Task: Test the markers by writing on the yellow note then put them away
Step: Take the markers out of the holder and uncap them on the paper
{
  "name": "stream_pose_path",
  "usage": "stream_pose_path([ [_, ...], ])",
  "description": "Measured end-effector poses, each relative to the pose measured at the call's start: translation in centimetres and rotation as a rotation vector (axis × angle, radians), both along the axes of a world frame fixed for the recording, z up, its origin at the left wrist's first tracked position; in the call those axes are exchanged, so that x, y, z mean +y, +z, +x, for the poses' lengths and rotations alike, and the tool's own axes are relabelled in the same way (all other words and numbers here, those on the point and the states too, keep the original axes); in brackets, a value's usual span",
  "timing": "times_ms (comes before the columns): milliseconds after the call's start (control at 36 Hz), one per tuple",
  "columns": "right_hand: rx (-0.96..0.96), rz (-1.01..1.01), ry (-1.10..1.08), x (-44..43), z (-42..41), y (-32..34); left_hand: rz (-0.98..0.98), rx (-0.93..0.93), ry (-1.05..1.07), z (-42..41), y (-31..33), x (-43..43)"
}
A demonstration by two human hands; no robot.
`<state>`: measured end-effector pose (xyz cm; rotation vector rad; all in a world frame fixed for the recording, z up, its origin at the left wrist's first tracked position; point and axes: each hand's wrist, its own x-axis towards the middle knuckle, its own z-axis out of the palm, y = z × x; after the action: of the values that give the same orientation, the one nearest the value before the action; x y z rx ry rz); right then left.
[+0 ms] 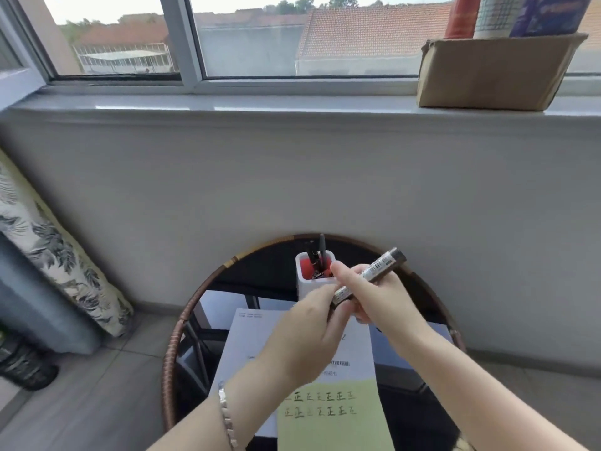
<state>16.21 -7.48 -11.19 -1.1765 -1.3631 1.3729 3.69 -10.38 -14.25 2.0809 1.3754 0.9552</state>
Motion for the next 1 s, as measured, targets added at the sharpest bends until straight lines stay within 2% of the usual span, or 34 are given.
stream_pose_path([
  [445,0.071,-0.078,0.062,0.0,-0.9,-5.8,-0.183,0.027,-0.016,-1.4,-3.1,-0.1],
  [528,0.099,-0.086,0.098,0.5,-0.6,-6.3,-0.279,0.004,-0.025,-1.6,-3.3,0.3],
  [611,0.033,-0.072,0.158,0.9,-0.3,-6.8,-0.441,-0.073,-0.043,-2.0,-3.6,0.5],
  [667,-0.016,-0.070,0.164,1.2,-0.2,-7.1,-0.523,-0.057,-0.029,-2.3,-3.8,0.4],
  [750,-0.115,-0.106,0.071,1.9,0.1,-7.3,-0.621,-0.064,0.111,-3.6,-5.1,0.2],
  [806,-0.155,-0.194,0.030,2.6,0.7,-7.2,-0.640,-0.159,0.258,-4.9,-6.4,-0.2],
  [945,-0.407,-0.289,0.246,3.4,0.0,-8.2,-0.612,-0.409,0.570,-7.8,-9.8,-0.9],
  [1000,-0.508,-0.257,0.338,3.3,-1.9,-9.4,-0.611,-0.460,0.647,-8.5,-10.7,-1.1],
])
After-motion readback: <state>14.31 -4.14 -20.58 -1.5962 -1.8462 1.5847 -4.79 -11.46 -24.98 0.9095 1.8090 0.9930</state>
